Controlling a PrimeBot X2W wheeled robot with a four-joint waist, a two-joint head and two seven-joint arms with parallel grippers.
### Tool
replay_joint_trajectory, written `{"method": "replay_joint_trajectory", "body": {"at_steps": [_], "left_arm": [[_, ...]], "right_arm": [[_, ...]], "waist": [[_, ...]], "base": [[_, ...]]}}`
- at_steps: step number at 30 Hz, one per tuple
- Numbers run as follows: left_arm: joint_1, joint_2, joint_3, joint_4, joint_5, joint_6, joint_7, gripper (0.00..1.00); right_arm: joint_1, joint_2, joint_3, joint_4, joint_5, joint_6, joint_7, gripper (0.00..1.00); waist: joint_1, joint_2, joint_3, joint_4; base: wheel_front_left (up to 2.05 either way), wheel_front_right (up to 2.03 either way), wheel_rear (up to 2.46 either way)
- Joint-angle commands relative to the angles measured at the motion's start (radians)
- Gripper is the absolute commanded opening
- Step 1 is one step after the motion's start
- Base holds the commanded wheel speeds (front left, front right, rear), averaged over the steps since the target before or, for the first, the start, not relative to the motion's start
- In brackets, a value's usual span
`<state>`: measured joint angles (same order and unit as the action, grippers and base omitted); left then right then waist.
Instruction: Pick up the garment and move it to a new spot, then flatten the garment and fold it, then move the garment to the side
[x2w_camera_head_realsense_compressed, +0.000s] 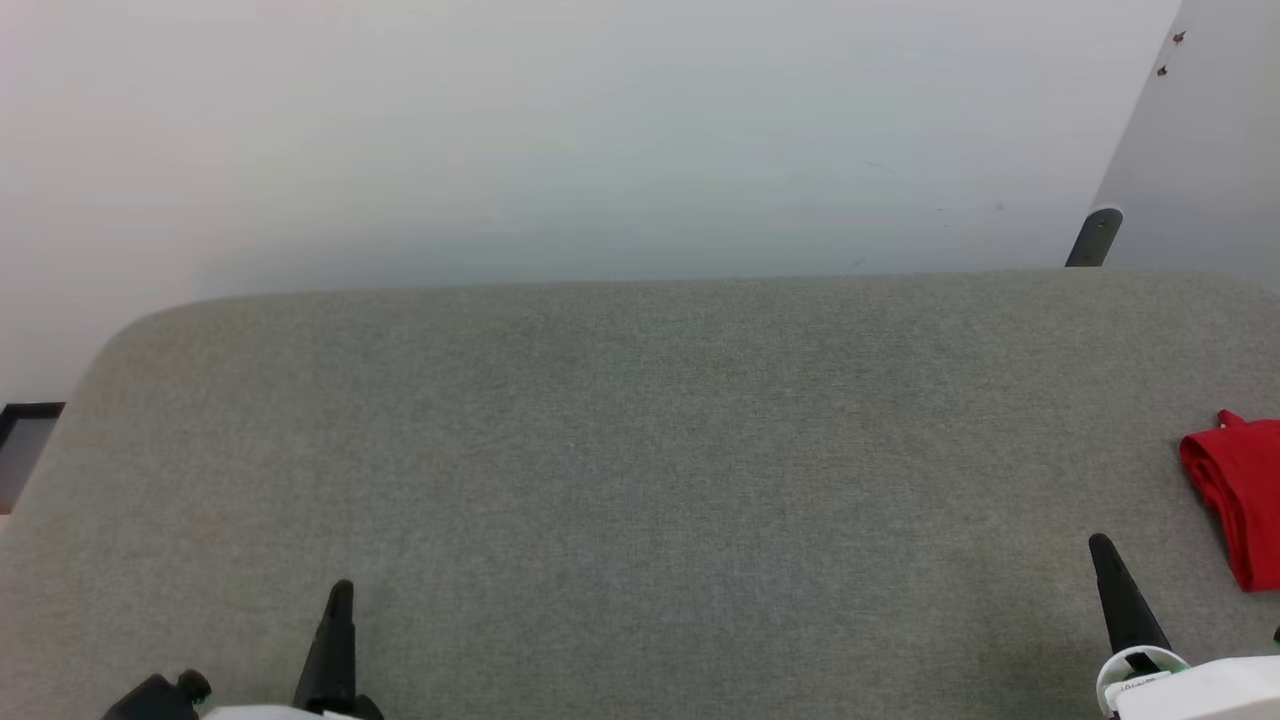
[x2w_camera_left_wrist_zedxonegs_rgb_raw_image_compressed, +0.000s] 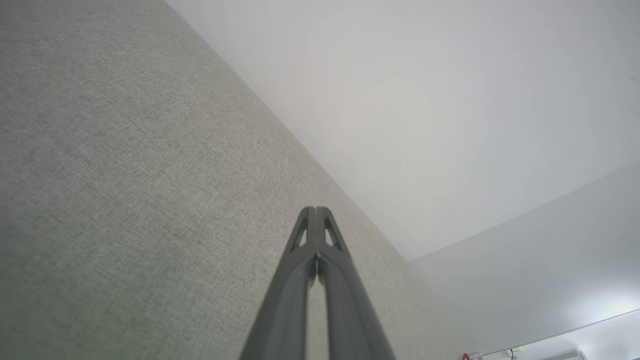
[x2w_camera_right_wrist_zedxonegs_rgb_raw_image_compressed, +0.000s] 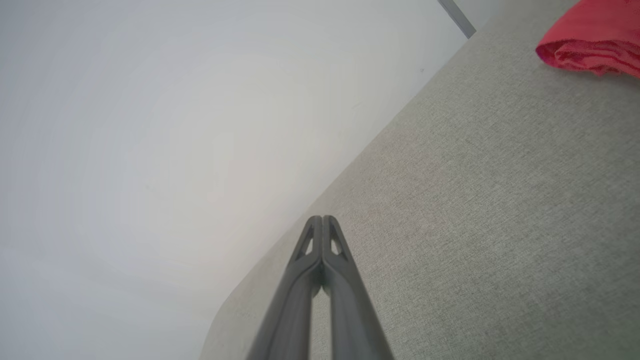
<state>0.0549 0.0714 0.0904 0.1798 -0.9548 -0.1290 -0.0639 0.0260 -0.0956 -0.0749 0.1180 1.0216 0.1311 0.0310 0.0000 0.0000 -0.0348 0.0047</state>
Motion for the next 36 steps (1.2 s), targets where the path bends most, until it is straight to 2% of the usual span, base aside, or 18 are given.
{"method": "replay_joint_trajectory", "body": {"at_steps": [1,36], "left_arm": [[-0.025,0.002,0.004,-0.007,-0.024,-0.001,0.004,0.0],[-0.104,-0.01,0.015,0.033,-0.369,-0.002,0.099,0.0]], "right_arm": [[-0.023,-0.001,-0.005,-0.005,0.025,0.0,0.003,0.0],[-0.09,0.025,-0.026,0.067,0.332,0.0,0.048,0.0]], "waist": [[0.0,0.0,0.0,0.0],[0.0,0.0,0.018,-0.002]], "base": [[0.0,0.0,0.0],[0.0,0.0,0.0]]}}
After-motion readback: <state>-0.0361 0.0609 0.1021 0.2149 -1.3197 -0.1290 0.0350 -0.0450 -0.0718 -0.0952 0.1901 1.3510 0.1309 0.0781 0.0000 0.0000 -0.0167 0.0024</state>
